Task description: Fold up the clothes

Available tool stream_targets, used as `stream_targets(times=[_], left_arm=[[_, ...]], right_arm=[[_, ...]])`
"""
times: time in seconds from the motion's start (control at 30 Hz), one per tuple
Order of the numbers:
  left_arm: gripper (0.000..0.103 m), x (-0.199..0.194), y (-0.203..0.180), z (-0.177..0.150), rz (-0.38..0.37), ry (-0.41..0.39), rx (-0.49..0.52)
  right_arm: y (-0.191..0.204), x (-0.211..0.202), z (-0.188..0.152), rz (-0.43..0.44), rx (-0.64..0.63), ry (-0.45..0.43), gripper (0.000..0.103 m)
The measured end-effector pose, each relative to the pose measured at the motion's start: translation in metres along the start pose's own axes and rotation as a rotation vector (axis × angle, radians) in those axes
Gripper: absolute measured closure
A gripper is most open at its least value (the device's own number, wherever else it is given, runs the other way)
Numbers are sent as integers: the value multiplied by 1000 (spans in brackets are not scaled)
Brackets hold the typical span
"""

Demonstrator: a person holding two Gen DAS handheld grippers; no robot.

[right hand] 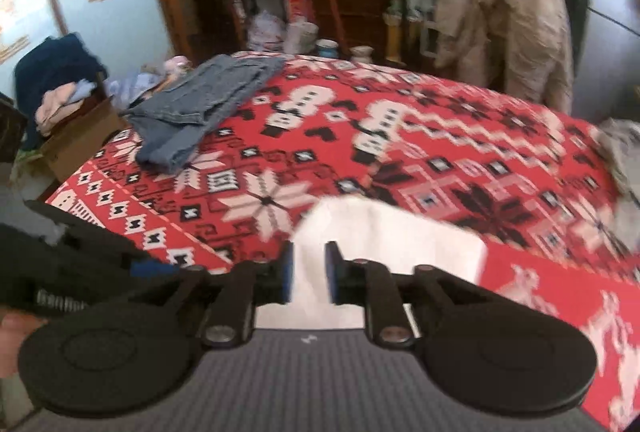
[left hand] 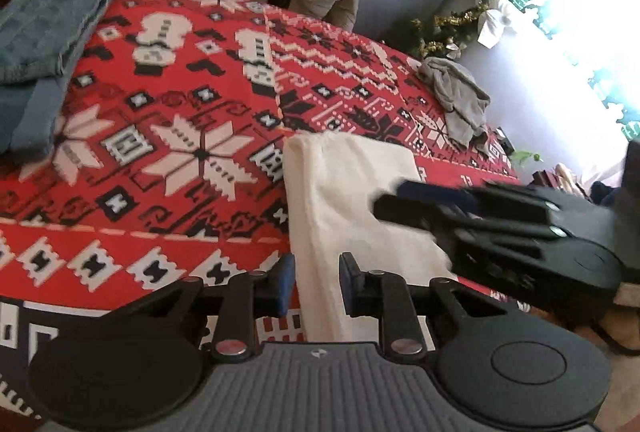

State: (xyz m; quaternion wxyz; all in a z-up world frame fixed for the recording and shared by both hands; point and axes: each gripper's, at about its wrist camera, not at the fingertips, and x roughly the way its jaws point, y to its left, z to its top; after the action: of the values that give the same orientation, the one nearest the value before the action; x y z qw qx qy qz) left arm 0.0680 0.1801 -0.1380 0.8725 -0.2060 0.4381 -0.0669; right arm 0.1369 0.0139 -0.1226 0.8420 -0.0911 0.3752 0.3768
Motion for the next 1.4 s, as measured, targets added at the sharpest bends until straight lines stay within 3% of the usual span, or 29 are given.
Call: stream_targets(times=[0.1,0.3,0.43,0.53,0.73,0.87,0.9,1.0,1.13,1.27,1.3,1.33,1.37,1.4], left_arm=[[65,-7,-6,-1,13,-16,14],[64,-2,-10,-8,38,4,-5],[64,11,-2,-11,35,41,-64],[67,17,5,-9,17,52,-130],[67,25,7,7,-7,34,-192],[69,40,6,16,15,49,-189],[82,43,6,17,16,59,-186],[96,43,5,16,-1,56,-176],[96,31,3,9,16,26,-133],[96,29,8,5,8,34,-131],[96,30,10,6,2,35,-140],[96,31,11,6,-2,36,-147],[97,32,12,8,-4,38,-153],[97,34,12,9,-5,40,-154]], right_arm=[[-5,-23,-10,-51,29,-13,61],[-15,-61,-32,-131,35,-61,22],[-24,-76,-44,-162,56,-65,8],[-29,-83,-53,-211,60,-69,1],[-27,-98,-68,-402,40,-117,1],[-33,-105,-73,-403,72,-121,1],[-35,-106,-73,-391,83,-117,1],[-43,-108,-73,-386,119,-103,1],[-47,-107,-71,-364,141,-98,1],[-41,-98,-68,-255,146,-103,4],[-39,-95,-67,-220,147,-106,14],[-35,-90,-66,-182,145,-106,33],[-31,-82,-63,-147,138,-96,46],[-26,-74,-61,-118,128,-75,75]])
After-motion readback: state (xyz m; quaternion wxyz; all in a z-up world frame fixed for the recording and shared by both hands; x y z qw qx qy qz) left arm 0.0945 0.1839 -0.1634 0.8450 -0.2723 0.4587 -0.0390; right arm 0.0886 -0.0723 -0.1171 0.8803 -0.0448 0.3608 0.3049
